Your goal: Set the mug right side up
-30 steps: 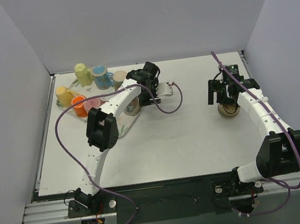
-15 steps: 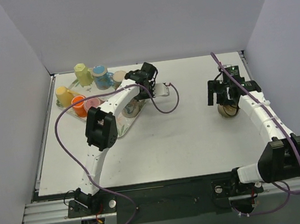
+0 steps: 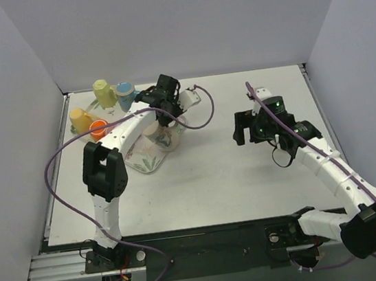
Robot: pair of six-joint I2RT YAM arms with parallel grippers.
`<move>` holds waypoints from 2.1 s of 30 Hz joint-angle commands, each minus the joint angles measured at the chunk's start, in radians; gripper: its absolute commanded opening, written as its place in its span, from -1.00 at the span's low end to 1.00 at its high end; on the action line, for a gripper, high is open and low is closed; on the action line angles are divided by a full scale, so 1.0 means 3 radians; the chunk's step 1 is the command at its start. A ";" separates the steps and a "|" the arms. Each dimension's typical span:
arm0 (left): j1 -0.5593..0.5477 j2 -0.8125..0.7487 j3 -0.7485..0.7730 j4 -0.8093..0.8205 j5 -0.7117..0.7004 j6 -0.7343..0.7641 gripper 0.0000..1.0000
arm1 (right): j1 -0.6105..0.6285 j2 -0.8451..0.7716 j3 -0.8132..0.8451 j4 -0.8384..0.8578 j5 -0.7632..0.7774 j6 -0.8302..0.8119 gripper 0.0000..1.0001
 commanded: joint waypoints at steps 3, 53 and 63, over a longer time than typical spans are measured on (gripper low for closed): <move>0.0196 -0.0648 0.0167 0.0277 0.0760 -0.0952 -1.00 | 0.0532 -0.0149 -0.0524 0.1769 -0.0572 0.0737 0.68; 0.0539 -0.1681 -0.0635 0.0358 0.0495 -0.0672 0.73 | 0.0292 0.1134 0.0885 -0.0390 0.1058 0.0667 -1.00; 0.0498 -0.1692 -0.1223 0.0440 0.0183 0.0217 0.72 | 0.0052 0.1973 0.1468 -0.0529 0.1109 0.0713 -0.96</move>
